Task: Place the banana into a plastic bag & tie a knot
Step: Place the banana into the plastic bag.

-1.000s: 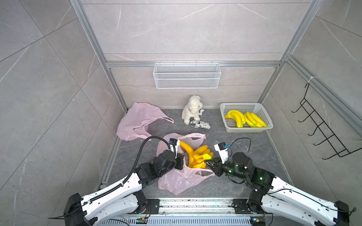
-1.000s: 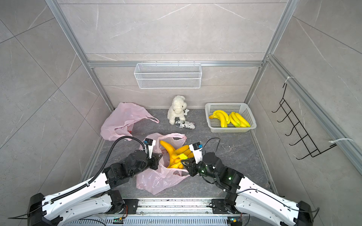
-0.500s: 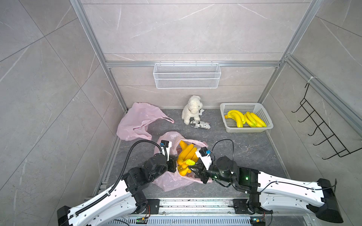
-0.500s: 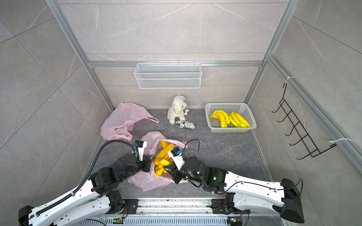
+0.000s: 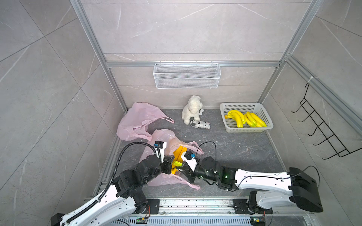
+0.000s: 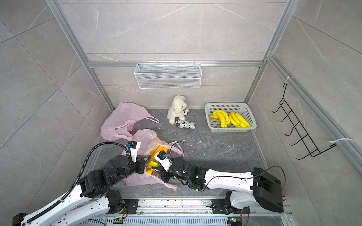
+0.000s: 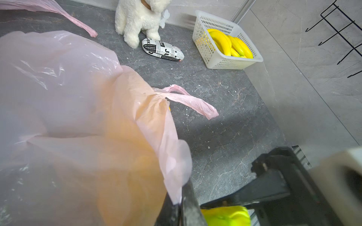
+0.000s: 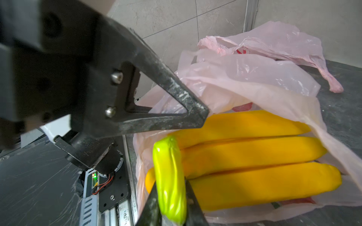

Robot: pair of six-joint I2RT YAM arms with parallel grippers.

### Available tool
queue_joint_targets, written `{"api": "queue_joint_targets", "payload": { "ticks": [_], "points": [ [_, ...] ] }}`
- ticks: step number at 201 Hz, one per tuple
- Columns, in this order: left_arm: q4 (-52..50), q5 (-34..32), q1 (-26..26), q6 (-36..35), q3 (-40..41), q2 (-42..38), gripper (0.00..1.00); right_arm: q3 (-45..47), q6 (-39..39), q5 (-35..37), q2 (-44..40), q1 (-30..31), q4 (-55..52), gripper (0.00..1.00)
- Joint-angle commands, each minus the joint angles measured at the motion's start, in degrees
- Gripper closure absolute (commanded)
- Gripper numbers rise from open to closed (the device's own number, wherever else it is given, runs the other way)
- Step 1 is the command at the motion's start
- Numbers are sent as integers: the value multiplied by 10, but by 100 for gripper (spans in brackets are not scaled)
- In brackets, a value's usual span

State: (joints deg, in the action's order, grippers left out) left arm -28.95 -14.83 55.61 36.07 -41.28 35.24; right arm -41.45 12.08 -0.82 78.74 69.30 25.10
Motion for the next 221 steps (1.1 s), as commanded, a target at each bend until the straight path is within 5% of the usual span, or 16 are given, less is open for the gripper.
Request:
{"api": "queue_joint_targets", "payload": {
  "ticks": [1,80,148,193,221],
  "points": [
    [-5,-2,0,4,-18,-10,100,11,-10,-1,54,-13,107,100],
    [13,-4,-1,11,-15,-2,100,-80,38,-44,192,-35,191,100],
    [10,-69,-10,56,34,-50,100,-126,92,-20,294,-36,205,100],
    [-31,-119,-49,124,79,-83,100,-153,159,-56,350,-36,261,100],
    [-51,-103,-93,141,96,-122,100,-180,166,-64,373,-36,249,92]
  ]
}}
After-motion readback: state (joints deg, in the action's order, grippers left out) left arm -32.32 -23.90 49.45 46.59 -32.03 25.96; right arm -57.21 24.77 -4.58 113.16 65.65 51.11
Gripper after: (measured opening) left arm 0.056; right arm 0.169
